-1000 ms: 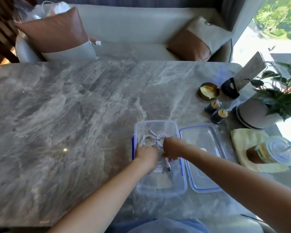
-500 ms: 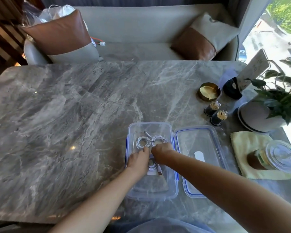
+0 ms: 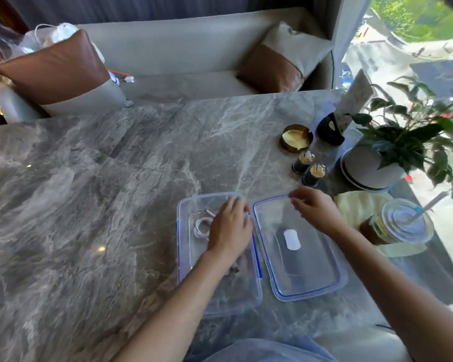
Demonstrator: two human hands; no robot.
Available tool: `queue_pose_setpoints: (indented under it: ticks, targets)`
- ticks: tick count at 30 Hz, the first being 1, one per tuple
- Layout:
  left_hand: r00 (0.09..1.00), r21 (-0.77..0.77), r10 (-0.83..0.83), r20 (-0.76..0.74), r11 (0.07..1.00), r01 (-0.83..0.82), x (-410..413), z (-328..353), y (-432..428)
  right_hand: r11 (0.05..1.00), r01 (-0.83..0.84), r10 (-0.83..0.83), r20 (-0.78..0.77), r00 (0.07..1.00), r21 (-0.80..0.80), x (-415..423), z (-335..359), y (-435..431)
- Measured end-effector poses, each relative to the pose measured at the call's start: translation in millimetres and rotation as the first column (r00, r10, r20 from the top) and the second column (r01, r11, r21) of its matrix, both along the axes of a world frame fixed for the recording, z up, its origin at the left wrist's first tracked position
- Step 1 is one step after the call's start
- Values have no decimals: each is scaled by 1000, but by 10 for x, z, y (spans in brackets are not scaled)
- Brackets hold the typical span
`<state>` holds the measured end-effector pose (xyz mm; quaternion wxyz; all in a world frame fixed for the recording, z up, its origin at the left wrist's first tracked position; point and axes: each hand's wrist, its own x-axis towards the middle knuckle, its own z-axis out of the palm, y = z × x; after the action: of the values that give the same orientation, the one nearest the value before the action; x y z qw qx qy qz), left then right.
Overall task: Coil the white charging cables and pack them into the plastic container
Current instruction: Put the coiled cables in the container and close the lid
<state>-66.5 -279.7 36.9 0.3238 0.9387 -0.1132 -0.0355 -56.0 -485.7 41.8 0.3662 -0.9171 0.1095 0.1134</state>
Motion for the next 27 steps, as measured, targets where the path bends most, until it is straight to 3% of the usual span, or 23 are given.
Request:
queue_pose_setpoints:
  ticks: [2,5,7,10,12,15,21,24,27]
  targets:
    - [998,-183,-57,-34,982,50,-55,151,-382,996,80,-86,-137,987,-42,-188,-150,-305]
    - [913,-392,-132,-386,919,-33,-303,129,-943,986,163,-168,-265,950,-41,-449,-341,-500]
    - [821,-345,-28,-571,915,-209,-463,-18,-1169,981,184,-196,-282,939,-67,-587,-444,-525]
    - [647,-158,272,-712,836,-525,-560,-250,-1204,981,185,-192,-257,947,-51,-700,-615,-487]
    - [550,-59,363,-752,795,-604,-599,-393,-1152,980,199,-197,-251,948,-20,-736,-710,-459]
    - [437,-24,367,-821,743,-669,-627,-512,-1132,978,205,-206,-266,942,-31,-767,-807,-437]
    - [430,-56,350,-832,718,-693,-610,-537,-1120,966,249,-257,-211,943,-63,-767,-789,-498]
    - [415,-112,264,-871,715,-690,-525,-469,-1065,933,331,-313,-130,941,144,-720,-579,-575]
    - [408,-232,96,-908,696,-680,-367,-306,-1027,834,334,-339,-70,938,438,-602,-195,-580]
